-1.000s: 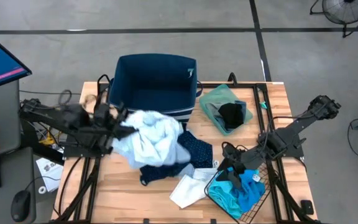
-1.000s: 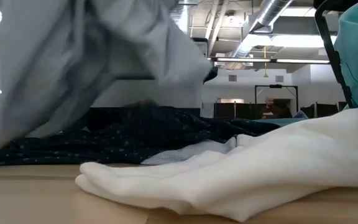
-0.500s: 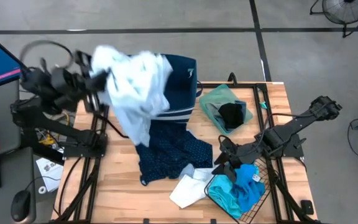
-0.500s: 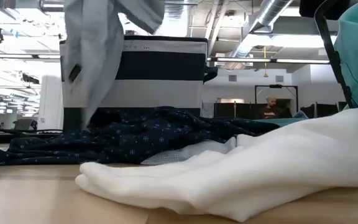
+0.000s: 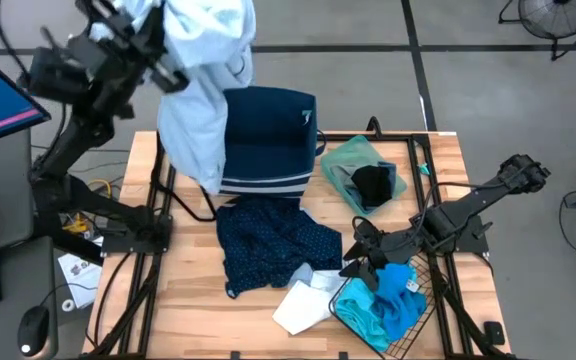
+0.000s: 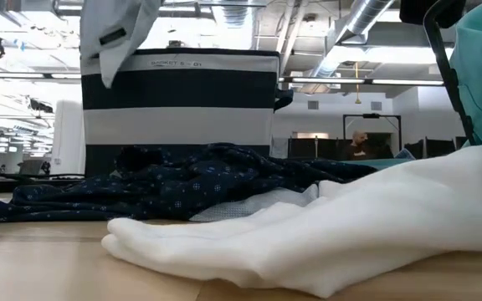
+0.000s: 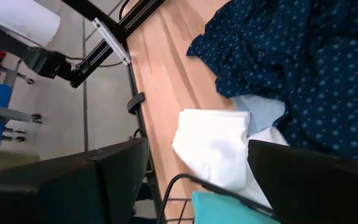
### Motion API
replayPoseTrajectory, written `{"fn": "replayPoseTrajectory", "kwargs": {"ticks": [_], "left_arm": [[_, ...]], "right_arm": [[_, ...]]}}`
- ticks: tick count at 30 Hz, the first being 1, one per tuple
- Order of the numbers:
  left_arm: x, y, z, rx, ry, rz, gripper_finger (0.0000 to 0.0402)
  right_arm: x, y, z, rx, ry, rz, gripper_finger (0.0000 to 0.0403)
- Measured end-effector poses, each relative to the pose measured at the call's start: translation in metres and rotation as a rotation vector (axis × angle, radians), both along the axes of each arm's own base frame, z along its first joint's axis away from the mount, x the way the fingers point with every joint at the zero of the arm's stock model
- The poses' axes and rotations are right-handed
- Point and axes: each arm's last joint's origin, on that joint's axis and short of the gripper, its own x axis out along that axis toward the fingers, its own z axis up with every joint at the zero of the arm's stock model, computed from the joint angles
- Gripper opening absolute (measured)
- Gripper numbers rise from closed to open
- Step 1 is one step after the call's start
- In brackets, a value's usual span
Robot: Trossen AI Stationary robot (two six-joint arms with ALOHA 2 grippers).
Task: Pick & Place Cloths
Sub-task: Put the white patterned polo shirt into the blue laundry bin
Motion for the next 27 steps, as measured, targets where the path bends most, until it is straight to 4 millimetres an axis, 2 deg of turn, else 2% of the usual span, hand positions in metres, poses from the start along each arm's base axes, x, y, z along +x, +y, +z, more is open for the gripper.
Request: {"fn": "replayPoseTrajectory", "kwargs": {"ticks": [8, 16, 20, 23, 27], "left_arm": [[0.032, 0.041, 0.006, 0.05, 0.038, 0.007, 0.0004], [0.06, 0.075, -0.002, 0.057, 0.084, -0.054, 0.0005], [0.061, 0.083, 0.006, 0.135, 0.025, -0.077, 0.0005], [0.058, 0.086, 0.009, 0.11, 0.0, -0.099, 0.0005], [0.063, 0.092, 0.001, 0.02, 0.084, -0.117, 0.0005]], "right_arm": [[0.0, 0.0, 0.0, -0.006, -0.003, -0.009, 0.027], [0.0, 0.0, 0.0, -0.022, -0.007, 0.002, 0.027], [0.0, 0.0, 0.0, -0.033, -0.01, 0.01, 0.027], [0.0, 0.0, 0.0, -0.033, -0.01, 0.01, 0.027], [0.0, 0.0, 0.0, -0.033, -0.01, 0.01, 0.027]]}}
